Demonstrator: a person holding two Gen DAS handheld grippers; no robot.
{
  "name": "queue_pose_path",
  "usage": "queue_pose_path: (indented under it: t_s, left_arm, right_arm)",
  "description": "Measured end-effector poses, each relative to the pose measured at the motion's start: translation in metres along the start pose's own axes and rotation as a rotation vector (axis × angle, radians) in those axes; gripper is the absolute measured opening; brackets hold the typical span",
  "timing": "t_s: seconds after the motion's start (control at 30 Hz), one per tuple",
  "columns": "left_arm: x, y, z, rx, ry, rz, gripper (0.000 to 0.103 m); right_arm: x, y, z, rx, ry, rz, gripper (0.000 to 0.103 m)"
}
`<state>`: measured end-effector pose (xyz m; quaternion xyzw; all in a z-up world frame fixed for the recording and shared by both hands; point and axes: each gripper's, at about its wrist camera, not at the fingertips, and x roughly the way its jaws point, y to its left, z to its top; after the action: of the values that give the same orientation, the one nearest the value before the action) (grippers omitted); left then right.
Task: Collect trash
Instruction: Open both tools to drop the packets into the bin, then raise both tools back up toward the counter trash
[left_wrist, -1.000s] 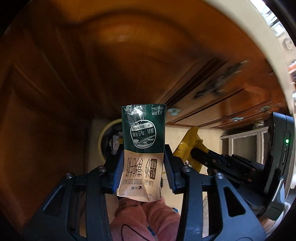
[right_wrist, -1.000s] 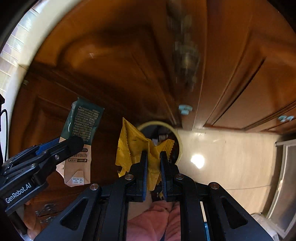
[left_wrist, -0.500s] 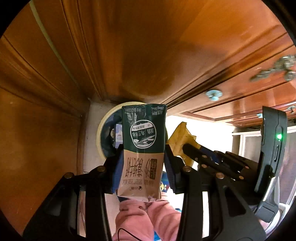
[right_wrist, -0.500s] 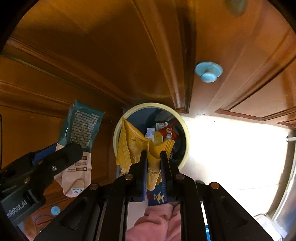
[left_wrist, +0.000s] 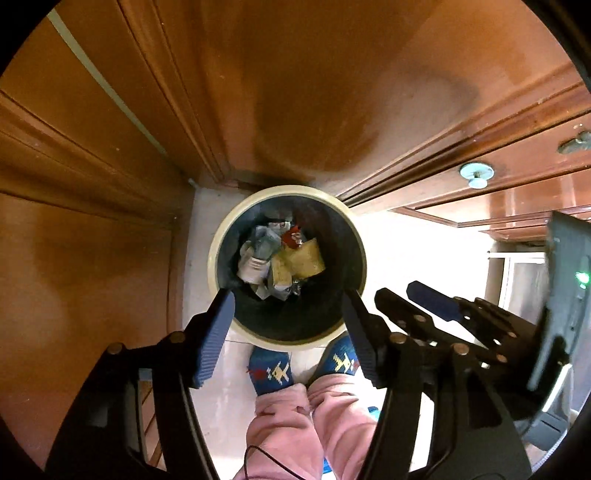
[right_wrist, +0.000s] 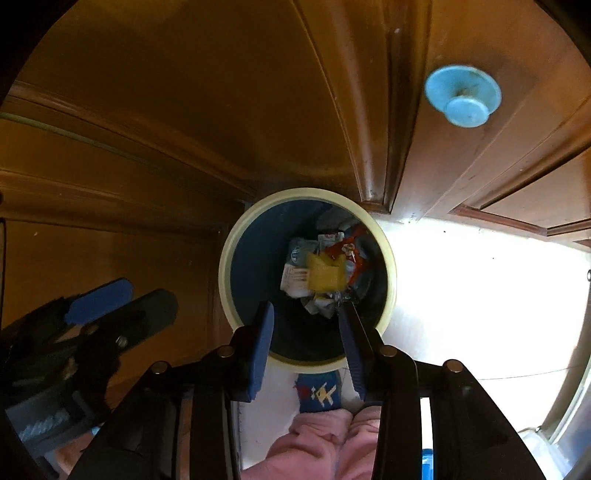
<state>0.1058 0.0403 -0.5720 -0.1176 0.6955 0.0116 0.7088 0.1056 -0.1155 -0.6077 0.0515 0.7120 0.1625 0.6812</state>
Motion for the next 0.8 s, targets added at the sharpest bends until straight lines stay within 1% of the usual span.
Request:
queue_pose_path:
  t_s: [0.07,0.13,0.27,0.37,0.43,0.6,0.8]
  left_arm:
    - [-0.008,0.001,0.000,-0.007,-0.001,0.003,0.057]
    - [-0.025,0.000,0.000,-0.016,-0.001,0.000,0.057]
    - [-0.078,-0.008,-0.005,-0.010,-0.006,-0.021,0.057]
    - [-0.124,-0.022,-0.008,0.031,-0.021,-0.032,0.057]
    - [-0.155,-0.033,-0.011,0.056,-0.041,-0.046,0.057]
    - [-0.231,-0.053,-0.017,0.100,-0.095,-0.116,0.057]
    - [-0.315,-0.084,-0.024,0.194,-0.194,-0.165,0.058]
  right_arm:
    - [-0.012,-0.001,-0.004,0.005,-0.004,0.001,0.037]
    - [-0.031,0.000,-0.007,0.007,-0.016,-0.005,0.037]
    - [-0.080,-0.001,-0.018,0.015,-0.035,-0.019,0.037]
    - [-0.128,-0.001,-0.028,0.035,-0.068,-0.011,0.037]
    - [-0.162,-0.001,-0.035,0.038,-0.095,-0.014,0.037]
    - [-0.251,0.006,-0.055,0.030,-0.182,-0.014,0.037]
    - [-0.337,0.015,-0.074,0.038,-0.293,-0.018,0.037]
